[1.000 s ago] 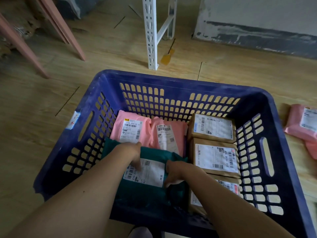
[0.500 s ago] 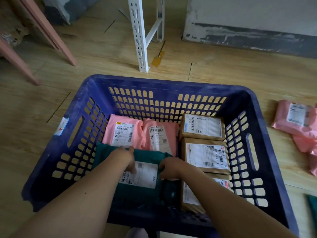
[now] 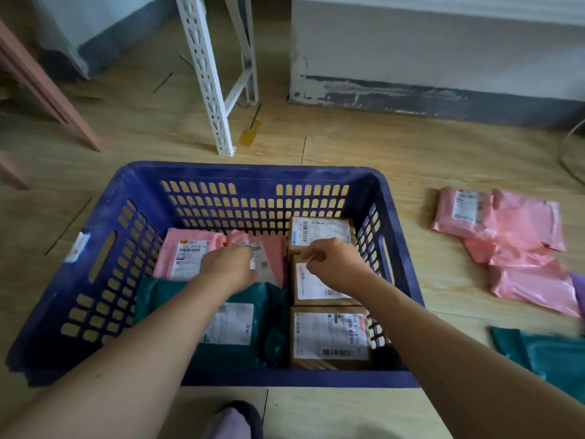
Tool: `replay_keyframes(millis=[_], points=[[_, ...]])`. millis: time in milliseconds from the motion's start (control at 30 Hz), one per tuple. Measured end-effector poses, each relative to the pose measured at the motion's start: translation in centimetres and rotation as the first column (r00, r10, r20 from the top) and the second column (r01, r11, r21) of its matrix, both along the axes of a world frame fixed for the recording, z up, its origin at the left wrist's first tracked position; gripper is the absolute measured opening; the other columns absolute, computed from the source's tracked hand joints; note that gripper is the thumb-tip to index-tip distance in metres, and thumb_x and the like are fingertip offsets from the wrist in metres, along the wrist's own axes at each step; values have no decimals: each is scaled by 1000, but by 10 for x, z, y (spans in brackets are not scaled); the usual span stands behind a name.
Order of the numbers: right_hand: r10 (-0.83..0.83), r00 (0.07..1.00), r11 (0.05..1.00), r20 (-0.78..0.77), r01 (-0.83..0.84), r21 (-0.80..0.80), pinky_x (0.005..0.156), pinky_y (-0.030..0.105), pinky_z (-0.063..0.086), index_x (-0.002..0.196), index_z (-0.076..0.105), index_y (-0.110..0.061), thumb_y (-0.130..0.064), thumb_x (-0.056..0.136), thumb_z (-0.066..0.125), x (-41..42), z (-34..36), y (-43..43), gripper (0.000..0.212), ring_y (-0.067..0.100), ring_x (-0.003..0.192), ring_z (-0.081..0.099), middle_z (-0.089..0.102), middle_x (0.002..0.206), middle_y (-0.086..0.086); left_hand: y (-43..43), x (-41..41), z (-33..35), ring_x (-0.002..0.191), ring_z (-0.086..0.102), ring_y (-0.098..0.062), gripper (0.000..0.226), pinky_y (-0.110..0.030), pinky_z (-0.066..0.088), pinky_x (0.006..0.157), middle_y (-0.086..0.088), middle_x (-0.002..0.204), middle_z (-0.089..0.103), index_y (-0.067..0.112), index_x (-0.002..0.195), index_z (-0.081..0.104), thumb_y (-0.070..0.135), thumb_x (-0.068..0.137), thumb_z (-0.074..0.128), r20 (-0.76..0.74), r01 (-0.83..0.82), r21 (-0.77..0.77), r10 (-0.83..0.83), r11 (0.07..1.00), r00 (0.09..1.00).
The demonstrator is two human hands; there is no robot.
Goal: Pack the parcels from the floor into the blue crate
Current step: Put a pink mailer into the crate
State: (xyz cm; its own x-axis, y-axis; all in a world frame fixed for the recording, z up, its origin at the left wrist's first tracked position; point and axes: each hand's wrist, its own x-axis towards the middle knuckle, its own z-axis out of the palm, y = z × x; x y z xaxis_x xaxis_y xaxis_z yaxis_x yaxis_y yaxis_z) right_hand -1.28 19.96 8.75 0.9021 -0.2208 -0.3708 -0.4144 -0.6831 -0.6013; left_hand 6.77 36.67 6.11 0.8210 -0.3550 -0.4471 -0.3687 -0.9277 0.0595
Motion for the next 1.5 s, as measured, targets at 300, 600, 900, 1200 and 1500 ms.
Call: replay_keyframes(millis=[300, 600, 900, 1200, 1500], points=[[-137, 978, 986, 157, 149, -71, 68, 18, 43, 106, 69, -21, -9, 88, 53, -52, 43, -60, 26, 10, 81, 58, 66, 105, -3, -68, -45, 48, 84, 61, -9, 21, -20, 43, 59, 9, 104, 63, 27, 112, 59, 30, 92, 56, 93, 96, -292, -72, 952, 993], [-285, 904, 929, 319, 342, -139, 78, 20, 45, 96, 74, -15, -4, 85, 58, -117, 92, -118, 22, 14, 88, 61, 65, 85, -6, -154, -67, 120, 94, 61, -17, 17, -30, 49, 74, 6, 105, 66, 26, 104, 63, 26, 90, 54, 158, 259, -434, -210, 863, 965], [-562, 771, 791, 300, 607, -76, 76, 21, 42, 94, 75, -13, -4, 82, 63, -190, 61, -174, 19, 11, 83, 59, 73, 96, 3, -231, -152, 108, 97, 60, -17, 18, -27, 46, 74, 6, 111, 60, 27, 101, 64, 22, 87, 53, 60, 194, -636, -203, 747, 977], [-656, 727, 718, 202, 684, -130, 83, 23, 48, 96, 75, -17, -6, 83, 58, -236, 36, -209, 24, 20, 94, 66, 73, 98, 1, -277, -181, 70, 103, 58, -18, 24, -26, 42, 74, 2, 122, 52, 22, 112, 61, 21, 89, 53, 80, 401, -527, -426, 749, 901], [-729, 675, 656, 108, 735, -171, 74, 19, 41, 93, 74, -21, -10, 84, 53, -278, -4, -245, 25, 12, 87, 58, 71, 98, -5, -326, -212, 38, 108, 55, -20, 30, -28, 43, 76, 1, 125, 46, 23, 117, 57, 19, 88, 52, 11, 501, -479, -566, 721, 824]])
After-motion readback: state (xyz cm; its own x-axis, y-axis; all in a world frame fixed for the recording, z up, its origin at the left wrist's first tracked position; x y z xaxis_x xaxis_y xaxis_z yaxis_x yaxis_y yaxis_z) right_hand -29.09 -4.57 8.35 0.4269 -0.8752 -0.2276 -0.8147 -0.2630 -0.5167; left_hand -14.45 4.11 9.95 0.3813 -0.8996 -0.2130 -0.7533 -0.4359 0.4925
